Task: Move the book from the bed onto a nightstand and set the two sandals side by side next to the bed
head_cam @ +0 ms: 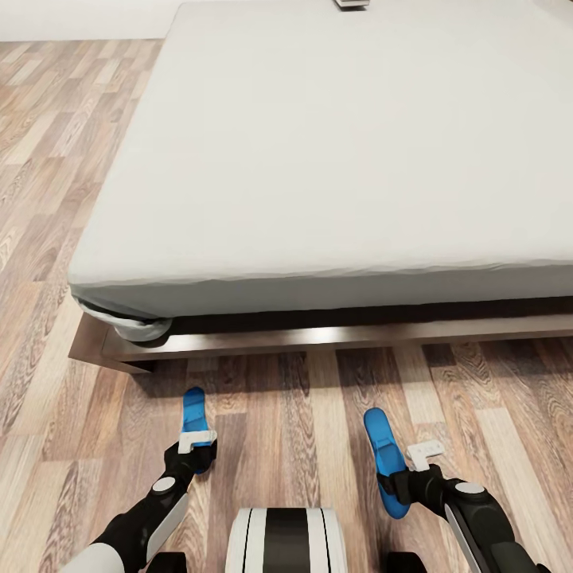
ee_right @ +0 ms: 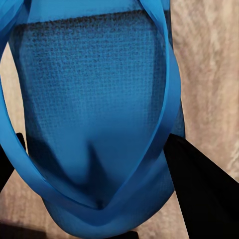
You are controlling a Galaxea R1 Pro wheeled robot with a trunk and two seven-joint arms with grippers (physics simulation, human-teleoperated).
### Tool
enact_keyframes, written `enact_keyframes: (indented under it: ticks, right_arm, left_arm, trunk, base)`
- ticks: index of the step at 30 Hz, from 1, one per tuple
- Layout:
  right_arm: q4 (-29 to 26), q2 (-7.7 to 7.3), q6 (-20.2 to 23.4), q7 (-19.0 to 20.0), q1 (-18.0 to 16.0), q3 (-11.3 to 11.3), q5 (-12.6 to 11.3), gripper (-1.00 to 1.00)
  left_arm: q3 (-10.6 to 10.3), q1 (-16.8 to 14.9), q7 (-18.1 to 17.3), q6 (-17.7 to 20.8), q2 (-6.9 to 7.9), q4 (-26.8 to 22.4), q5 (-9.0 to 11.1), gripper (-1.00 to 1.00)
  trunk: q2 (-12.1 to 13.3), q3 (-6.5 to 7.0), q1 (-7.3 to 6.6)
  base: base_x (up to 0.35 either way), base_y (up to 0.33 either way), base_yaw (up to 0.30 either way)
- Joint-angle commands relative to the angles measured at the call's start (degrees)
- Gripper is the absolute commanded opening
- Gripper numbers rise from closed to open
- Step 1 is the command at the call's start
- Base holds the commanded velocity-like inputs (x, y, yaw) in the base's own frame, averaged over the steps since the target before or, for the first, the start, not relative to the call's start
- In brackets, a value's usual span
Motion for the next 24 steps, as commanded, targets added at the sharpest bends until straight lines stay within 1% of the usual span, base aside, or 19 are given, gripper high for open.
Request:
enact_keyframes:
  ticks: [1, 13, 24]
  right_arm:
    - [-0.1, 0.00, 0.2, 0.4, 0.0, 0.0, 0.5, -1.00]
    - [-0.1, -0.02, 0.2, 0.4, 0.0, 0.0, 0.4, -1.00]
    - [-0.1, -0.02, 0.2, 0.4, 0.0, 0.0, 0.4, -1.00]
  left_arm:
    - [-0.5, 0.0, 0.4, -0.2, 0.07, 0.0, 0.5, 1.00]
    - [-0.5, 0.0, 0.5, -0.3, 0.07, 0.0, 0.5, 1.00]
    - [-0.5, 0.0, 0.4, -0.1, 0.07, 0.0, 0.5, 1.00]
  trunk:
    - [0.0, -0.03, -0.01]
    - [0.0, -0.03, -0.01]
    - [0.1, 2.41, -0.29]
  base:
    - [0.000, 0.000, 0.000]
    - [0.000, 0.000, 0.000]
    - [0.000, 0.000, 0.000]
